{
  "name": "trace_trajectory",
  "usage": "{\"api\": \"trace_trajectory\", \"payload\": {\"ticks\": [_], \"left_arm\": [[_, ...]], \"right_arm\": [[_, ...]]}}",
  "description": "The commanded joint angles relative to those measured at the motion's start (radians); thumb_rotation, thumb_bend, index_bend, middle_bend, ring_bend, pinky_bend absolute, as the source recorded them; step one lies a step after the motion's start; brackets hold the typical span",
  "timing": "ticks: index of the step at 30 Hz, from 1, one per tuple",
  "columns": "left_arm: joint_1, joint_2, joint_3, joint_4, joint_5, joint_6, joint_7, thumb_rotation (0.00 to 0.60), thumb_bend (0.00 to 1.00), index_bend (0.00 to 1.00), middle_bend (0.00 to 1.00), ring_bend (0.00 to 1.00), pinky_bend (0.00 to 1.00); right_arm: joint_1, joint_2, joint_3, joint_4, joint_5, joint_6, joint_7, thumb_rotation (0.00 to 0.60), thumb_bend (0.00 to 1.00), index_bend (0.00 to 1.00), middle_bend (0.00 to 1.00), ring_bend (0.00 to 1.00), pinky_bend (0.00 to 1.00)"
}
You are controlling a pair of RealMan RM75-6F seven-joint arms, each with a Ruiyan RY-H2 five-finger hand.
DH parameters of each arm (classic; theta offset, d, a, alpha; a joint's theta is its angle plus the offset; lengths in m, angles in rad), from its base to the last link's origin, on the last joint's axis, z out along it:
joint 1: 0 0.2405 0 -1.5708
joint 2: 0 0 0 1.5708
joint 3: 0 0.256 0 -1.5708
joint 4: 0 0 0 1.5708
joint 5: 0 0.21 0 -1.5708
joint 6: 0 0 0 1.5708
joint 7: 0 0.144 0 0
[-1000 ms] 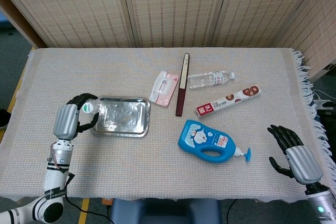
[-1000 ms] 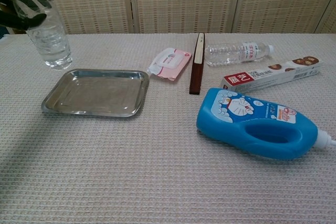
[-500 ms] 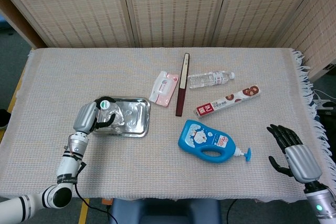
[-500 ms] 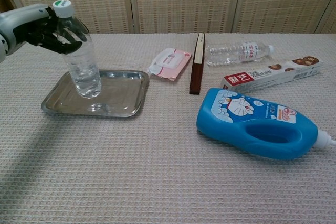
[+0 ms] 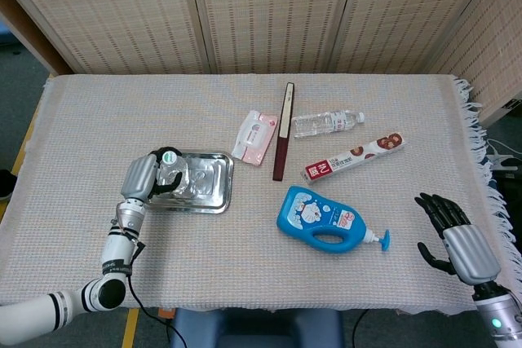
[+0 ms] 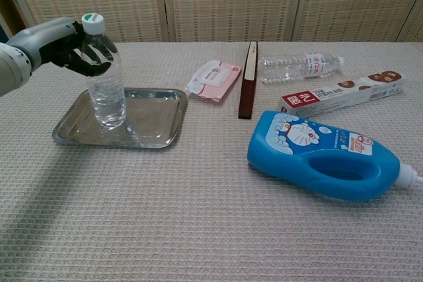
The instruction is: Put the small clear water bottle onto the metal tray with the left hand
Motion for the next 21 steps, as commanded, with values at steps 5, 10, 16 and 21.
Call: {"api": "trace_trajectory", "payload": {"ticks": [5,10,16,21], "left_arm": [[-0.006,0.018,0.007,-0.013,-0.049,-0.036,0.010,0.600,0.41,0.02,0.00,0.02,0.34],[-0.011,0.035,0.016,-0.029,-0.056,-0.046,0.022,0.600,0.40,0.00,0.00,0.00,0.28],[-0.016,0.061,0.027,-0.049,-0.072,-0.055,0.044,0.600,0.40,0.00,0.00,0.00,0.25],[-0.012,0.090,0.033,-0.069,-0.093,-0.060,0.048,0.600,0.39,0.00,0.00,0.00,0.24]], "right_arm": [[0.001,-0.003,0.001,0.001,0.003,-0.002,-0.007,0.600,0.15,0.07,0.03,0.00,0.09],[0.000,-0.003,0.000,0.000,0.001,-0.001,-0.007,0.600,0.15,0.07,0.03,0.00,0.09],[0.000,-0.001,-0.001,-0.001,0.001,-0.001,-0.003,0.600,0.15,0.07,0.03,0.00,0.09],[0.000,0.000,-0.002,-0.001,-0.003,0.002,-0.002,0.600,0.15,0.07,0.03,0.00,0.09]]}}
